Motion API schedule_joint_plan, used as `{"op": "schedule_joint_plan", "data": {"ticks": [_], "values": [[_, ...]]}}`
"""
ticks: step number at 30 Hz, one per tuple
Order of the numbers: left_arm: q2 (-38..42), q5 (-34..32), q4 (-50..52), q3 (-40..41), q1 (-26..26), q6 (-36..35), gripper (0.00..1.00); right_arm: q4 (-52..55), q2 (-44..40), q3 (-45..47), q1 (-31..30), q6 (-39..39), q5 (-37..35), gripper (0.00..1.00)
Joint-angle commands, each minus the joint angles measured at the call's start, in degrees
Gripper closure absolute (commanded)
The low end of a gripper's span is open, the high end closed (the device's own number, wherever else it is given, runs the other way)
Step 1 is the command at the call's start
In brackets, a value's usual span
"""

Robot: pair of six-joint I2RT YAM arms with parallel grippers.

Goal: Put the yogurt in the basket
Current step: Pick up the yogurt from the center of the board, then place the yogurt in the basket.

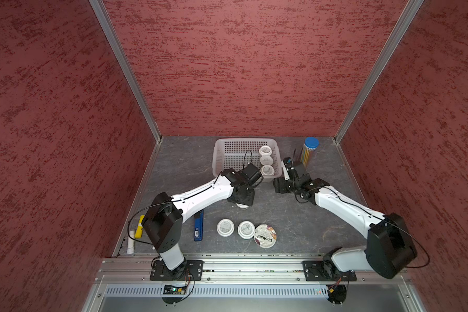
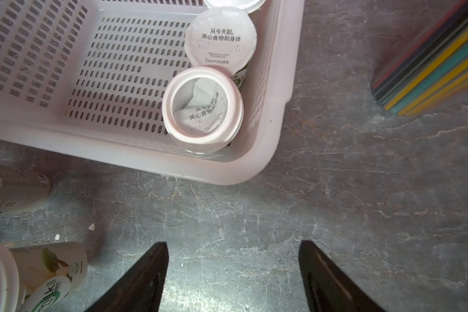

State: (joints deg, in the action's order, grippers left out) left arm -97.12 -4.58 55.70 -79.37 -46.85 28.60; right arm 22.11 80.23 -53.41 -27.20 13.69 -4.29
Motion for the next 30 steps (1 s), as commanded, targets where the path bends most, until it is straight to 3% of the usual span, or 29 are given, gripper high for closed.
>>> {"op": "schedule_joint_plan", "data": {"ticks": [1, 14, 23, 30], "values": [[1.2, 0.9, 1.6, -2.6, 1.9, -1.9, 0.36, -1.5, -0.3, -1.1, 0.5, -0.1, -0.3, 0.19], [-4.3, -0.6, 8.6, -21.4, 6.6, -6.9, 0.36, -6.7, -6.5, 7.0, -1.7, 0.5, -4.1, 0.23], [-20.8, -1.6, 14.9, -45.2, 10.0, -10.3, 0.37, -6.2, -9.0, 10.0, -6.5, -1.1, -10.1, 0.23], [-33.7, -0.7, 16.9, -62.6, 13.3, -11.1, 0.37, -8.4, -5.6, 10.1, -6.7, -0.4, -4.3, 0.21]]}}
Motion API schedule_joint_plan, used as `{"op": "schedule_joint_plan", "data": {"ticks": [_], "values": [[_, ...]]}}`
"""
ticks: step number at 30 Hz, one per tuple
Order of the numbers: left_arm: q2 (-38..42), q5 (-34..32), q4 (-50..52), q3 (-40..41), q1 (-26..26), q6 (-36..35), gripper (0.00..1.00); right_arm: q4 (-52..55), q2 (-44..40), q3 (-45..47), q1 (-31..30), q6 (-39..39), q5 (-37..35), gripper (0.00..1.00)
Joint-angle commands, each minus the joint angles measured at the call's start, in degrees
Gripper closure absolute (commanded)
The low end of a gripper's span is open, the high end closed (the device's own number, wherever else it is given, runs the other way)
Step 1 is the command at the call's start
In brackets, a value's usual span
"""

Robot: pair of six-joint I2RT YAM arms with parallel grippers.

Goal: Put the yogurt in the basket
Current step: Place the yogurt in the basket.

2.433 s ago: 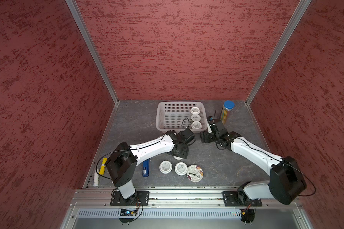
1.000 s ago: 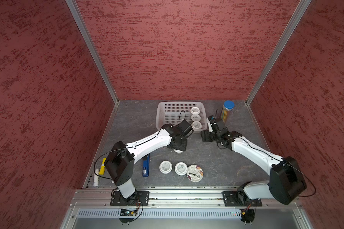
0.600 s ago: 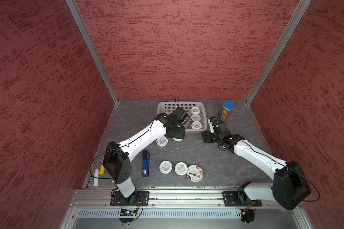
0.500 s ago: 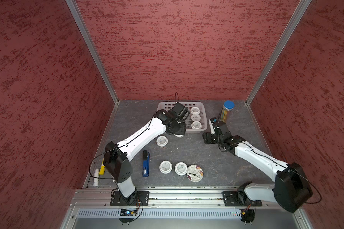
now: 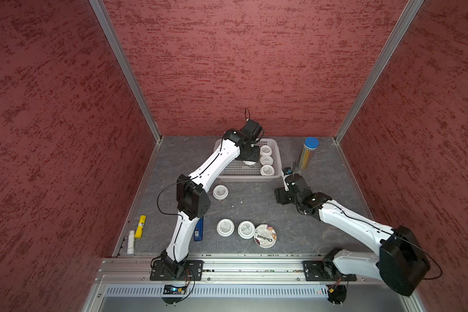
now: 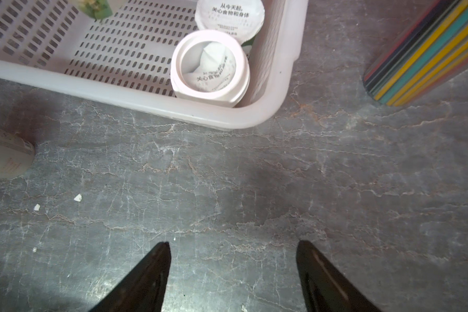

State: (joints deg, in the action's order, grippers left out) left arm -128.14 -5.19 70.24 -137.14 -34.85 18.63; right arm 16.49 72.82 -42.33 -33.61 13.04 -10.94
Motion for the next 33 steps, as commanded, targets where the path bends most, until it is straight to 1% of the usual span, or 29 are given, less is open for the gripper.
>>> {"op": "schedule_joint_plan", "data": {"ticks": [1, 7, 9, 13, 15, 18, 24, 33], "values": [[-3.9, 0.0, 2.1, -6.2, 1.6, -1.1, 0.37, -3.3, 2.7, -1.3, -0.3, 0.4, 3.4, 0.21], [-7.3, -0.3, -4.8, -5.7, 3.0, -1.1, 0.37, -5.9, 5.7, -1.5, -0.2, 1.3, 6.8, 0.20], [-7.7, -0.1, -8.2, -3.6, 3.4, -1.3, 0.38, -6.3, 5.7, -1.0, -0.2, 1.5, 7.3, 0.20], [-6.9, -0.4, -17.9, 3.7, 3.7, -2.2, 0.38, -7.4, 5.8, 0.2, -0.2, 1.9, 8.0, 0.19], [-7.3, 0.1, -20.1, 4.7, 4.1, -2.1, 0.38, -7.5, 6.2, 0.3, -0.2, 2.1, 8.5, 0.19], [-8.8, 1.1, -21.8, 4.3, 4.6, -2.2, 0.38, -8.0, 6.7, 0.6, -0.2, 2.1, 8.9, 0.19], [-10.4, 0.9, -24.9, 4.1, 5.7, -3.3, 0.37, -7.9, 8.4, -0.2, -0.1, 2.2, 10.0, 0.19], [-14.7, 2.8, -23.9, -1.4, 6.1, -3.5, 0.37, -8.0, 10.3, -0.7, -0.1, 2.2, 10.0, 0.19]]}}
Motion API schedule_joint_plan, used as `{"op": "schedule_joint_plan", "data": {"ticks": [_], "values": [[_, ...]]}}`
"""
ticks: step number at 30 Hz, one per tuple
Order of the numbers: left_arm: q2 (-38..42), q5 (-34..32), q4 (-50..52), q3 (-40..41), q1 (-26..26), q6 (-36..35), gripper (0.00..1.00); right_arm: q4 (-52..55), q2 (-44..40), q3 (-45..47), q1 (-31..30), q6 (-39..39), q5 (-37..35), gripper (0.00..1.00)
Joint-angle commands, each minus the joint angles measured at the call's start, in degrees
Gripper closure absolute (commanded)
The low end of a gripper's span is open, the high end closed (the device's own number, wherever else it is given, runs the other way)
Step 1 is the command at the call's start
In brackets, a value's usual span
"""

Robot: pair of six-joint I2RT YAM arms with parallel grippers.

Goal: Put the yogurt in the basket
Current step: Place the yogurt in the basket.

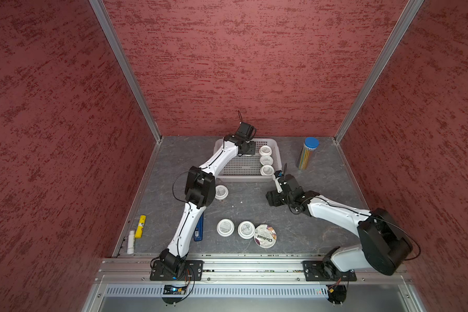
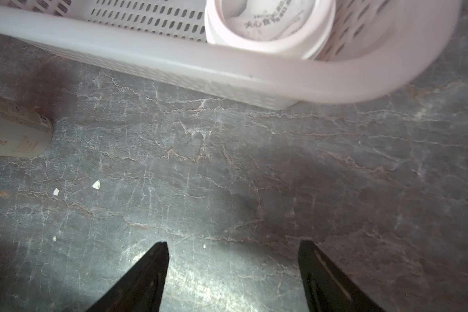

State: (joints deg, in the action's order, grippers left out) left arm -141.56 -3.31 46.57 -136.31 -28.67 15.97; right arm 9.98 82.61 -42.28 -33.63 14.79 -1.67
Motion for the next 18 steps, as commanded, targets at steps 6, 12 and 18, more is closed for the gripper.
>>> {"op": "schedule_joint_plan", "data": {"ticks": [6, 12, 18], "values": [[-2.2, 1.0, 0.4, -3.0, 0.0, -1.2, 0.35, -1.5, 0.5, -1.0, 0.0, 0.5, 0.7, 0.19], [-2.8, 1.0, 0.2, -3.0, 0.0, -1.3, 0.31, -1.5, 2.4, -1.1, 0.1, 0.7, 0.9, 0.19], [-3.4, 0.9, 0.2, -3.5, 0.0, -1.2, 0.25, -1.4, 2.4, -1.1, 0.2, 0.6, 0.9, 0.19]]}}
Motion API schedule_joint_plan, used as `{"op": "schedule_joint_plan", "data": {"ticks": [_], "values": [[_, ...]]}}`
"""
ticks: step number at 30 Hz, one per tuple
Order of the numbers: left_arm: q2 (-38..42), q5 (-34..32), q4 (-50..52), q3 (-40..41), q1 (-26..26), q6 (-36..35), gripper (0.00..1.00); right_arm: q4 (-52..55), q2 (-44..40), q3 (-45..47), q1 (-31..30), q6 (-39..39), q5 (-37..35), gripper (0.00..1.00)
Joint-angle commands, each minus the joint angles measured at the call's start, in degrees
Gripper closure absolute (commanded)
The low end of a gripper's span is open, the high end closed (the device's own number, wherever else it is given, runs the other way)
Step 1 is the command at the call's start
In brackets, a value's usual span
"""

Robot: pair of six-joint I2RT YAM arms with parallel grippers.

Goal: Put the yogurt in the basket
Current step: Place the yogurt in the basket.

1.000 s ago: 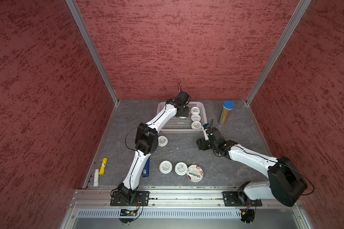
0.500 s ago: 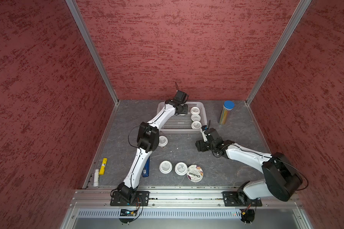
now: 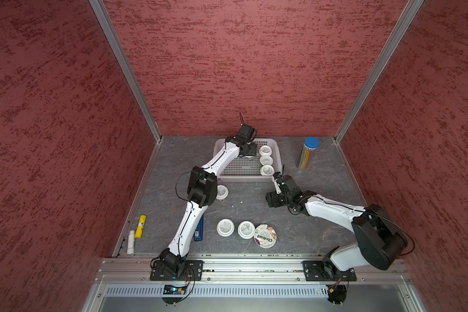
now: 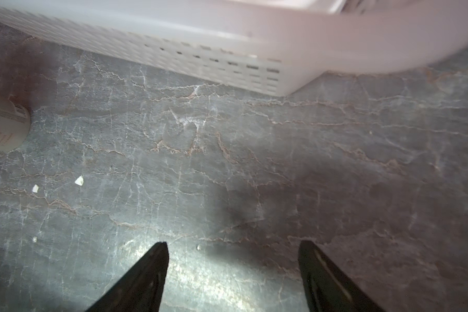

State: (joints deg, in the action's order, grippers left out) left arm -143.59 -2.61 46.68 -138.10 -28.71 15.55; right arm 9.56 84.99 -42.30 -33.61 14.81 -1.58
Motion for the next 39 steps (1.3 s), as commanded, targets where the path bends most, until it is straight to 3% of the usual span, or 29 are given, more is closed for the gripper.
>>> {"op": "schedule_joint_plan", "data": {"ticks": [1, 9, 17, 27, 39], "values": [[-1.4, 0.2, 0.1, -1.7, 0.1, -0.8, 0.24, -0.9, -0.2, -1.1, 0.3, 0.6, 0.8, 0.19], [-1.3, 1.2, 0.0, -2.1, -0.2, -0.5, 0.19, -0.9, -0.4, -1.1, 0.3, 0.5, 0.9, 0.19], [3.2, 2.0, 1.6, 0.1, -0.9, 1.2, 0.23, 0.9, -1.3, -2.0, 0.3, 0.0, 1.5, 0.19], [24.7, 0.1, -2.5, 25.2, -2.8, 4.1, 0.22, 10.5, -10.0, -6.6, -1.3, -2.0, 6.3, 0.19], [41.9, 0.6, -1.9, 48.0, -2.2, 7.0, 0.22, 18.7, -11.1, -12.5, -19.7, -9.0, 9.1, 0.22]]}}
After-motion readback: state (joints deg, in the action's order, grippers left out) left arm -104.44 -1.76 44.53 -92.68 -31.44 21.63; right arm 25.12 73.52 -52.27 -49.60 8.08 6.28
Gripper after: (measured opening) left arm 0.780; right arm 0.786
